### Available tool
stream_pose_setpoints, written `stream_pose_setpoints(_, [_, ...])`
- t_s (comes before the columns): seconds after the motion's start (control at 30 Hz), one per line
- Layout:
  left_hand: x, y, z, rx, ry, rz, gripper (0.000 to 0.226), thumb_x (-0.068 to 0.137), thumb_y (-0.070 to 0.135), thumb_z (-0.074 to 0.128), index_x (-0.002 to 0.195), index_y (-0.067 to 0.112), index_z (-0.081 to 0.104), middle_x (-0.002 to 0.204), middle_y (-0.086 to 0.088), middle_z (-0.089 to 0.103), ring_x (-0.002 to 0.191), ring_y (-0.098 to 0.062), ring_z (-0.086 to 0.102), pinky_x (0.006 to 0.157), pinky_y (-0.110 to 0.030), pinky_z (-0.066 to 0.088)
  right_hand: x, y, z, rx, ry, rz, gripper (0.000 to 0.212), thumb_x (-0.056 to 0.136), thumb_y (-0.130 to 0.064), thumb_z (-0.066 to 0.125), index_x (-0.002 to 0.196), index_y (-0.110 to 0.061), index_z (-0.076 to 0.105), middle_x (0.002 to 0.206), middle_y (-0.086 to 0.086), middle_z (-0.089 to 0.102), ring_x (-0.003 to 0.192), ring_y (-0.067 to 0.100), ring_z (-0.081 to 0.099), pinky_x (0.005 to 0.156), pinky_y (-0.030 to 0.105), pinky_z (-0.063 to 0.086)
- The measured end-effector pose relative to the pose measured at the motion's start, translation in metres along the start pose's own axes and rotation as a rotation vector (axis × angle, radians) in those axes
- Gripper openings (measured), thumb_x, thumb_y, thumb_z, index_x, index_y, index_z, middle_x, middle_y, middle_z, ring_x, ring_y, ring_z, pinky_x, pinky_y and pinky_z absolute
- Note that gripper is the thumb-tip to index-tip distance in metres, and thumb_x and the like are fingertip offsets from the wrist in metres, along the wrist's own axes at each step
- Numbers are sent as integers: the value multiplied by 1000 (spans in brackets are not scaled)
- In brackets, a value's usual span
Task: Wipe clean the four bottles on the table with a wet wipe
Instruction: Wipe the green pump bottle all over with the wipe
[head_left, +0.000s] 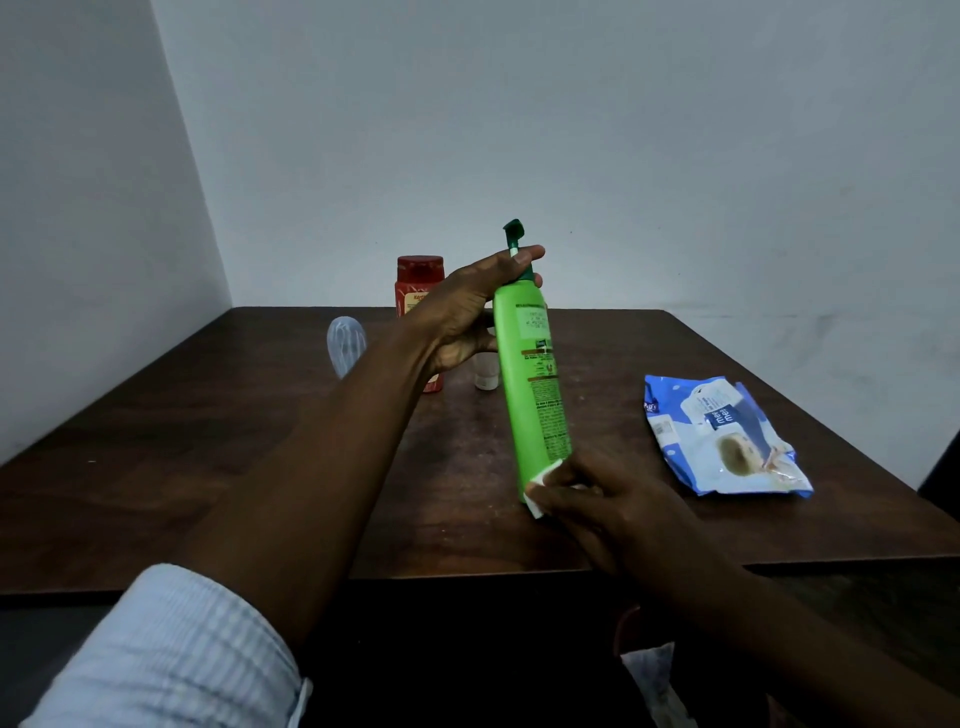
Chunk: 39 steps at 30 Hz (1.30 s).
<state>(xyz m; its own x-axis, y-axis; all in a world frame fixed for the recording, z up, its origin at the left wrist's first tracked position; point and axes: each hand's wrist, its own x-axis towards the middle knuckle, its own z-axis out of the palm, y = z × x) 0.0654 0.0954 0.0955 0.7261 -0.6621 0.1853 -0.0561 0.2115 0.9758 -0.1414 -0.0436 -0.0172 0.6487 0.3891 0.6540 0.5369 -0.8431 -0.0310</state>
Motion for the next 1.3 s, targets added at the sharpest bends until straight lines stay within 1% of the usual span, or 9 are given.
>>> stream_pose_setpoints(0.23, [2, -3, -1, -12, 17, -2, 32, 91, 40, 69, 121, 29, 71, 108, 0, 67, 110, -28, 61, 106, -59, 43, 10, -1, 3, -14, 61, -1, 14, 93, -24, 66, 104, -20, 74, 95, 1, 61, 77, 19, 61, 61, 37, 54])
stream_pose_setpoints(0.37, [3, -1, 3, 18, -5, 6, 34, 90, 42, 69, 122, 30, 71, 110, 0, 66, 112, -28, 61, 106, -57, 44, 36, 4, -3, 13, 133, 64, 24, 95, -31, 60, 102, -16, 78, 99, 4, 62, 82, 20, 64, 71, 36, 55])
stream_pose_setpoints(0.5, [4, -1, 7, -3, 4, 7, 38, 87, 43, 71, 121, 28, 71, 108, -1, 66, 108, -27, 60, 104, -52, 47, 78, 16, -8, -4, 271, 85, 13, 87, -15, 74, 95, -7, 79, 94, 11, 64, 81, 20, 64, 79, 19, 45])
stream_pose_setpoints(0.63, [1, 0, 8, -41, -3, 13, 34, 95, 34, 64, 128, 23, 67, 103, -1, 66, 90, -17, 62, 84, -40, 51, 118, 29, -17, 47, 355, 143, 13, 84, -9, 76, 97, -6, 79, 91, 9, 65, 84, 18, 64, 78, 14, 44])
stream_pose_setpoints(0.7, [0, 1, 8, -44, -17, 13, 35, 96, 32, 64, 130, 22, 66, 111, -3, 66, 95, -20, 64, 86, -41, 52, 131, 32, -19, 59, 394, 169, 14, 84, -7, 76, 97, -6, 79, 92, 9, 66, 87, 17, 64, 80, 7, 40])
stream_pose_setpoints(0.87, [-2, 1, 8, -52, 25, 24, 34, 97, 31, 63, 128, 19, 66, 100, -1, 67, 89, -18, 63, 85, -37, 52, 115, 23, -7, 28, 363, 134, 16, 86, -8, 72, 101, -5, 78, 95, 12, 64, 88, 28, 64, 80, 31, 50])
stream_pose_setpoints(0.97, [-2, -2, 5, 0, 57, 18, 33, 90, 41, 69, 121, 29, 71, 106, 1, 70, 107, -26, 63, 105, -51, 45, 80, 15, 6, -19, 288, 94, 13, 88, -11, 72, 99, -8, 77, 98, 11, 64, 88, 25, 62, 79, 30, 48])
stream_pose_setpoints(1.1, [-3, -2, 3, 1, 50, 14, 34, 92, 40, 67, 123, 27, 70, 107, 1, 70, 109, -28, 65, 105, -56, 44, 34, -1, 18, -11, 218, 51, 23, 95, -26, 59, 99, -13, 78, 102, 5, 65, 88, 23, 62, 80, 31, 49])
stream_pose_setpoints(1.3, [-6, -1, 11, -64, 37, 42, 36, 98, 32, 60, 131, 20, 63, 100, -5, 68, 105, -34, 66, 106, -55, 46, 8, -9, 18, 52, 188, 82, 16, 90, -23, 69, 102, -19, 78, 106, 0, 67, 92, 15, 64, 82, 26, 50])
